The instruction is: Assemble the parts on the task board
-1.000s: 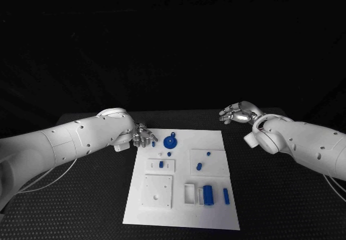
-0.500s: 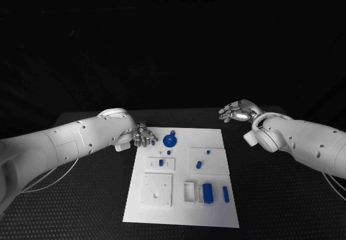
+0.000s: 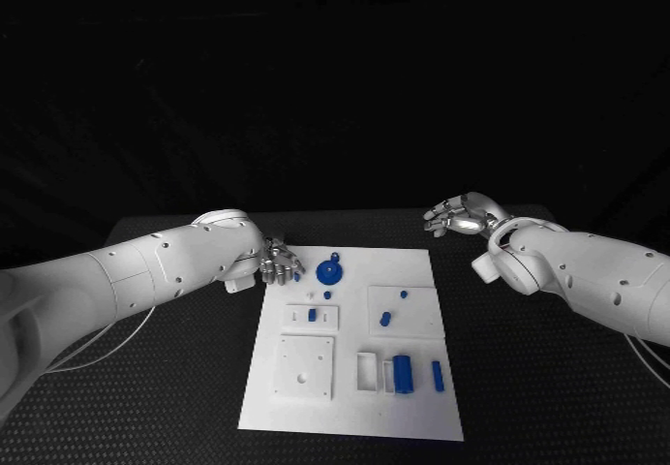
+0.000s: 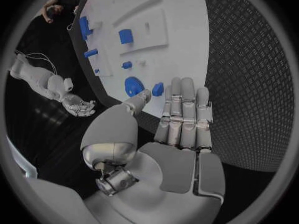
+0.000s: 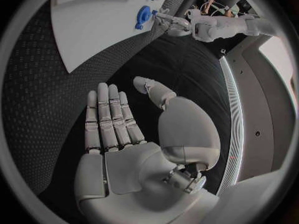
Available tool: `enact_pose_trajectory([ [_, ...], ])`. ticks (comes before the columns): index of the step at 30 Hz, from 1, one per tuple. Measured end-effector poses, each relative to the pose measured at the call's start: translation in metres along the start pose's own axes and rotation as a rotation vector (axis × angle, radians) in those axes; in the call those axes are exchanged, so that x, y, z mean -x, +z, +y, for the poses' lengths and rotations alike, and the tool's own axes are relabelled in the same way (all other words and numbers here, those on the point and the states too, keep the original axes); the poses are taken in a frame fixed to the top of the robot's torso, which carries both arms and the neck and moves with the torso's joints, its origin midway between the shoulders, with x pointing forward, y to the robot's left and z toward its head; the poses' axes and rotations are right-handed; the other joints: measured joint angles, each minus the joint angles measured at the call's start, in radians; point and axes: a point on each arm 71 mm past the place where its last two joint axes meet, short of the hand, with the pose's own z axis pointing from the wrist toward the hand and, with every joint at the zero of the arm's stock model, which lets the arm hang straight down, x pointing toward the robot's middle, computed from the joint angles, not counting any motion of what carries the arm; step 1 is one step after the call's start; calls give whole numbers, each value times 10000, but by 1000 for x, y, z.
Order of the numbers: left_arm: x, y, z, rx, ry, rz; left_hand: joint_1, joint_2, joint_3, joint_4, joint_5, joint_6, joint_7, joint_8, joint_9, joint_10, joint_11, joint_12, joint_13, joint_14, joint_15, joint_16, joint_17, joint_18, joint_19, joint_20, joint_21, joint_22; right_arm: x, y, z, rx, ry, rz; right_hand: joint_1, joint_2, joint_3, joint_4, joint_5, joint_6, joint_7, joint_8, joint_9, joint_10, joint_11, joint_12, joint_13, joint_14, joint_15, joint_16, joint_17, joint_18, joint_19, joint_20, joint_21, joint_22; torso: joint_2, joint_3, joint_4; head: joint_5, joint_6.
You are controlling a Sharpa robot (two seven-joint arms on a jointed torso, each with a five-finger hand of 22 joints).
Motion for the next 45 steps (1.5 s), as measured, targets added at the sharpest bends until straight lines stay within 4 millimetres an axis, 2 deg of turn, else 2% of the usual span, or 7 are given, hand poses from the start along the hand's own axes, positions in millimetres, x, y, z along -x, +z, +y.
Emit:
enact_pose_trajectory([
  [22,-1,1,0,-133,-346,97,319,419,222,-556,0,108,-108,64,-113,124,-52,-278,-13,-74,72,-166,59,0,-107,36,-122,56,-1,0,1,7,2,14,0,0,0,0,0,0,0,0,-8,0,0,0,1,0,-1,0,-8,0,37,36,0,-1,-6,1,3,11,-10],
  [28,-1,1,1,-152,-400,109,577,674,317,-909,0,658,-266,380,-78,790,-201,-131,109,56,87,-113,180,0,-107,36,-121,136,-1,1,1,7,2,13,0,0,-28,28,0,0,0,0,-8,0,0,0,-2,1,-1,0,-8,0,36,36,0,-1,-5,1,6,13,-18],
  [34,0,1,2,-143,-480,3,701,696,349,-1068,0,1184,-474,649,6,1418,-414,71,360,434,-150,377,491,0,183,-6,3,259,-1,1,1,6,4,9,0,0,-28,28,0,0,0,0,-7,0,0,0,-8,0,-1,0,-10,1,36,36,0,-2,-5,0,5,9,-27],
  [36,0,0,3,-133,-515,-48,701,696,359,-1132,113,1307,-555,742,66,1611,-472,137,465,534,-250,546,595,1,318,-26,77,311,-1,1,1,6,5,8,-16,17,-28,28,0,0,0,0,-7,0,0,0,-7,0,-1,0,-17,0,36,36,0,-1,-5,0,4,8,-32],
  [38,1,0,5,-109,-565,-117,701,696,348,-1179,277,1379,-519,841,142,1761,-544,188,577,666,-308,701,685,1,399,-39,122,356,-1,1,1,5,6,8,-37,37,-28,28,0,0,0,0,-8,0,0,0,-7,1,-1,0,-17,0,36,36,0,-1,-5,0,4,8,-34],
  [41,2,-1,7,-62,-679,-235,700,695,365,-1332,709,1396,-502,956,241,1938,-648,260,767,790,-432,905,805,0,506,-70,198,447,-1,1,1,5,7,6,-42,43,-28,28,0,0,0,0,-16,0,0,0,-7,1,-1,0,-16,0,36,35,0,-2,-5,0,4,7,-34],
  [45,3,-2,12,-12,-931,-332,609,782,378,-1483,1046,1431,-467,995,362,2036,-711,310,949,893,-469,1050,887,0,506,-70,198,529,-1,1,0,2,7,1,-42,42,-28,28,0,0,0,0,-16,0,0,0,-7,1,-1,0,-16,1,36,35,0,-2,-6,0,5,12,-31],
])
